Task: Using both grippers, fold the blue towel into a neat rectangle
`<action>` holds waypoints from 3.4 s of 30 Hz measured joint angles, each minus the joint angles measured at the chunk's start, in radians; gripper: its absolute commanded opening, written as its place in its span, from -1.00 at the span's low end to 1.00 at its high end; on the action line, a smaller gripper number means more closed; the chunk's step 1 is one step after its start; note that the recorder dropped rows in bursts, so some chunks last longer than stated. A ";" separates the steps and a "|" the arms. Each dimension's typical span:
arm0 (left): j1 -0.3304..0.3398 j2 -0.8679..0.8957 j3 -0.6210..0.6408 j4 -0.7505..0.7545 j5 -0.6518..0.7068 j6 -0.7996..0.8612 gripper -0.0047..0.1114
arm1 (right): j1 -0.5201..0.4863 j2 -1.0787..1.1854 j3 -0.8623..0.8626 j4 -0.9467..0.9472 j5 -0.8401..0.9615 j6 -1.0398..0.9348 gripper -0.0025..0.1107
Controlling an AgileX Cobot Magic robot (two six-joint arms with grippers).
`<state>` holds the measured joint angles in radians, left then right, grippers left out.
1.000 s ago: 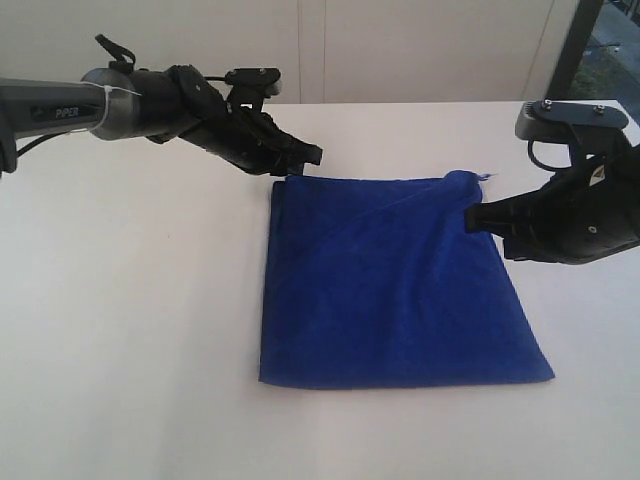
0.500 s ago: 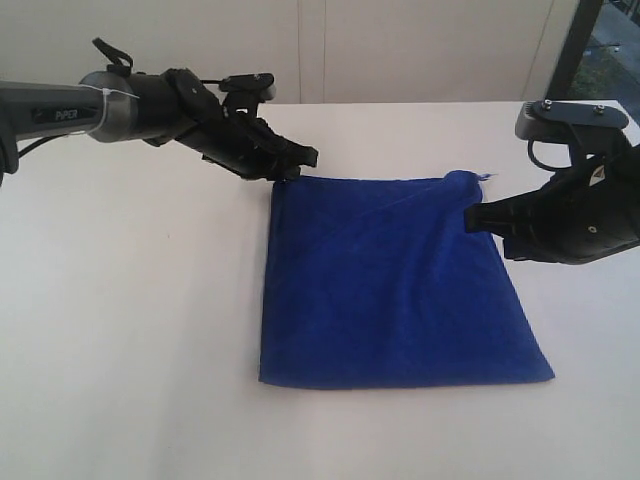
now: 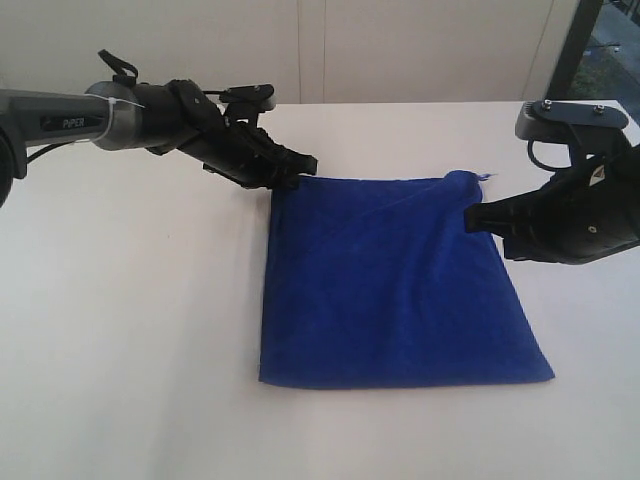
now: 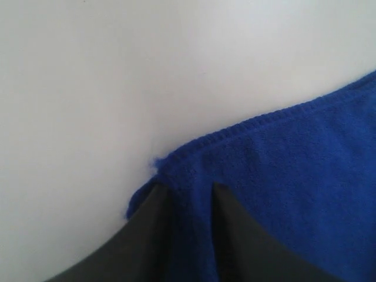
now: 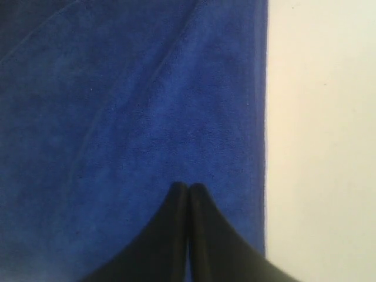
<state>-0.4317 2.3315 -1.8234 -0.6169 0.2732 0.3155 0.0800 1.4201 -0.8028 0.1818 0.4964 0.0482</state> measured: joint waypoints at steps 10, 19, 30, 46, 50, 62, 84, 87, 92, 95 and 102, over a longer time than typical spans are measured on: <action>0.000 0.000 0.000 -0.002 -0.016 0.000 -0.38 | 0.000 0.000 0.000 0.000 0.000 0.000 -0.96; 0.000 0.001 0.000 -0.013 -0.016 0.000 -0.38 | 0.000 0.000 0.000 0.000 0.000 0.000 -0.96; 0.000 0.017 0.000 -0.016 -0.002 0.000 -0.92 | 0.000 0.000 0.000 0.000 0.000 0.000 -0.96; 0.020 -0.062 0.000 0.007 0.026 -0.004 -0.92 | 0.000 0.000 0.000 0.000 0.000 0.000 -0.96; 0.043 -0.062 0.000 0.008 0.050 -0.004 -0.92 | 0.000 0.000 0.000 0.000 0.000 0.000 -0.96; 0.050 0.002 0.000 0.012 0.099 -0.015 -0.77 | 0.000 0.000 0.000 0.000 0.000 -0.002 -0.96; 0.093 -0.110 0.000 0.012 0.147 -0.044 -0.03 | 0.000 0.000 -0.017 0.000 0.007 -0.008 -0.96; 0.093 -0.123 0.000 -0.004 0.147 -0.044 -0.29 | 0.000 0.008 -0.050 0.000 0.003 -0.012 -0.96; 0.084 -0.121 0.000 -0.050 0.147 0.000 -0.87 | 0.000 0.113 -0.137 -0.008 -0.011 -0.014 -0.96; 0.064 -0.105 0.000 -0.083 0.140 0.071 -0.92 | 0.000 0.219 -0.198 -0.008 -0.038 -0.014 -0.96; 0.046 -0.035 0.000 -0.119 0.083 0.118 -0.92 | 0.000 0.426 -0.319 -0.031 -0.145 -0.014 -0.96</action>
<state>-0.3854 2.2964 -1.8234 -0.7357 0.3566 0.4340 0.0800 1.8457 -1.1221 0.1509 0.3510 0.0341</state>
